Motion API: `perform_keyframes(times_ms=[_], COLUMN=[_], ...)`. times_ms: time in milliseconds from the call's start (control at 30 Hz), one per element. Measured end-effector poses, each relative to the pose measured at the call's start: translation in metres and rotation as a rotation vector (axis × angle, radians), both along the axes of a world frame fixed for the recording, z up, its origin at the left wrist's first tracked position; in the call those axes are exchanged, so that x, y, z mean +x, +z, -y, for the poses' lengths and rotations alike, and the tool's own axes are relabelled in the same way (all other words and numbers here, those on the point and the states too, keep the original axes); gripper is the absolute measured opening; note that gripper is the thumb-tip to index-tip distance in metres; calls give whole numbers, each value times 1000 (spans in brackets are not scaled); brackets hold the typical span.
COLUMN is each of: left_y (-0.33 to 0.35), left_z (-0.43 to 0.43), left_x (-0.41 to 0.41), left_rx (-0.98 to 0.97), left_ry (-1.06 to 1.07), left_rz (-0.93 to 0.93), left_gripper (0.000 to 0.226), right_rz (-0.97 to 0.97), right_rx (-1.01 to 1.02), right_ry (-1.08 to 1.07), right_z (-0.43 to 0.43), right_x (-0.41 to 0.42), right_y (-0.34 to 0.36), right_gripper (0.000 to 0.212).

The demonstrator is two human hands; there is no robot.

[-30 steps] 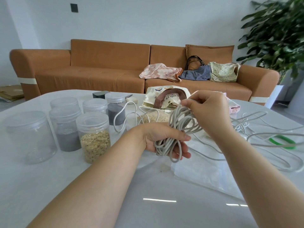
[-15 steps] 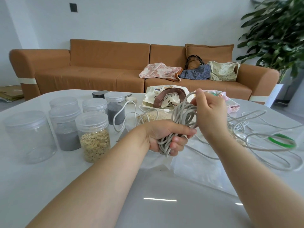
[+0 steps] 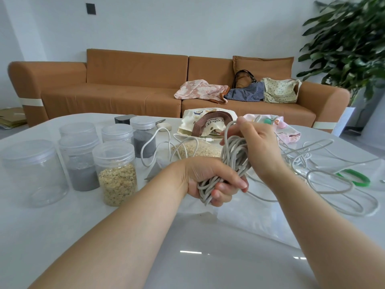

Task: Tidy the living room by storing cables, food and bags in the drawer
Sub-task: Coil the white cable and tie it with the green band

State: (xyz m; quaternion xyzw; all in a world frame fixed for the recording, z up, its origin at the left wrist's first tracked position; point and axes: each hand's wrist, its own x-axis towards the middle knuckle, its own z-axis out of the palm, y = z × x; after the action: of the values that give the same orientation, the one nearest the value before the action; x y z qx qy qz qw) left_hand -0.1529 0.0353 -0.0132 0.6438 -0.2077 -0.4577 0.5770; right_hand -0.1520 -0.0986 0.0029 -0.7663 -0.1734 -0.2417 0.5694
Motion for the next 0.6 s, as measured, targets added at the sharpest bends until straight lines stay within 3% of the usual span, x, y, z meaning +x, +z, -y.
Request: perform_keyframes(times_ms=[133, 267, 600], left_y=[-5, -9, -10], left_z=[-1, 2, -6], left_x=[3, 2, 8], left_rx=[-54, -111, -1], left_ry=[-18, -129, -13], left_rz=[-33, -43, 27], left_gripper=[26, 21, 38], right_rz=[-13, 20, -61], right_rx=[21, -17, 51], right_ry=[64, 9, 46], right_z=[-4, -5, -4], right_x=[-4, -2, 7], right_y=[4, 1, -3], right_gripper=[46, 51, 56])
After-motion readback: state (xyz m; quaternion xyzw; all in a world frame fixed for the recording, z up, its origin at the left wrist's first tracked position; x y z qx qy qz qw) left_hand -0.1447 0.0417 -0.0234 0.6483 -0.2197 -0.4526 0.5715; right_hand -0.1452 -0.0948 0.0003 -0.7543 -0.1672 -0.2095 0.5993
